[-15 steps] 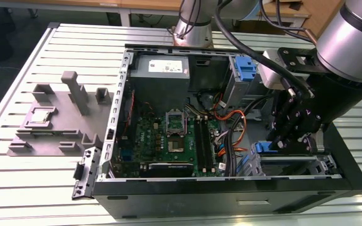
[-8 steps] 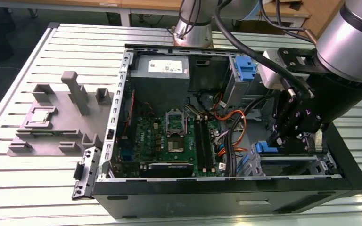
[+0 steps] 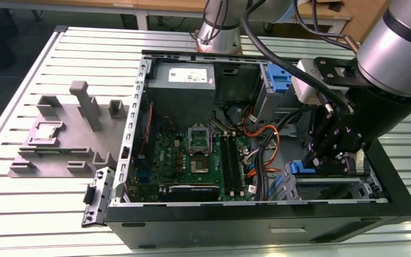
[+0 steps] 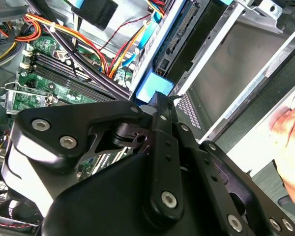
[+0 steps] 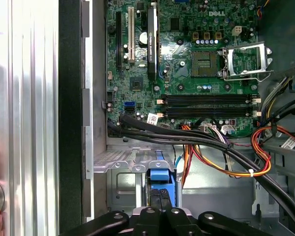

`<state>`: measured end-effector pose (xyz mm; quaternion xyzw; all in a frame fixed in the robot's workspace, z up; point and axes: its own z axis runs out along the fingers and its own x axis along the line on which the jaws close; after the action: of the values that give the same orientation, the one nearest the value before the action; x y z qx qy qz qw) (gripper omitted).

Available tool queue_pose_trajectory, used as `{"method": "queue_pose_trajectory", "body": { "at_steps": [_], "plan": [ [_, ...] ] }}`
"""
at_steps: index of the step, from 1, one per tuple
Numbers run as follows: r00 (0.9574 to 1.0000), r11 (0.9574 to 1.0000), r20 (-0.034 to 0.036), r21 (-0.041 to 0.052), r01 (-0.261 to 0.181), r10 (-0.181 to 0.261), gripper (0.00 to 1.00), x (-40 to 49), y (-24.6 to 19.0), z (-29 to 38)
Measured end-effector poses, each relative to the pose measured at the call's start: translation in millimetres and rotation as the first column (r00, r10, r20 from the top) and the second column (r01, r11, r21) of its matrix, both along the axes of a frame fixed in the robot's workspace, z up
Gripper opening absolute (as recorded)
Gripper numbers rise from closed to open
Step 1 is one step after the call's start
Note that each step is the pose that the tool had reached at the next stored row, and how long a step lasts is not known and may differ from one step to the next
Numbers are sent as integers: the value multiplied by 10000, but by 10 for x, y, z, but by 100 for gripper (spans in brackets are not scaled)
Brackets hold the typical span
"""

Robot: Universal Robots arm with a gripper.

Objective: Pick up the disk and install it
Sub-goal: 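Insert the first disk wire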

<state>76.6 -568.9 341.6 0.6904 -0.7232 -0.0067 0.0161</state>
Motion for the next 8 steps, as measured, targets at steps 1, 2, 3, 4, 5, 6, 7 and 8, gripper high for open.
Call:
{"method": "queue_pose_trajectory", "body": {
  "at_steps": [1, 2, 3, 4, 5, 6, 7, 8],
  "plan": [
    [10000, 10000, 0, 0, 0, 0, 10, 0, 0, 0],
    [10000, 10000, 0, 0, 0, 0, 10, 0, 0, 0],
    [10000, 10000, 0, 0, 0, 0, 10, 0, 0, 0],
    [10000, 10000, 0, 1, 1, -1, 10, 2, 0, -1],
    [10000, 10000, 0, 2, -1, 1, 10, 8, 0, -2],
    [10000, 10000, 0, 3, -1, 1, 10, 16, 0, -3],
    [10000, 10000, 0, 2, 0, 0, 10, 28, 0, -3],
    [10000, 10000, 0, 1, 0, 0, 10, 43, 0, -4]
  ]
}}
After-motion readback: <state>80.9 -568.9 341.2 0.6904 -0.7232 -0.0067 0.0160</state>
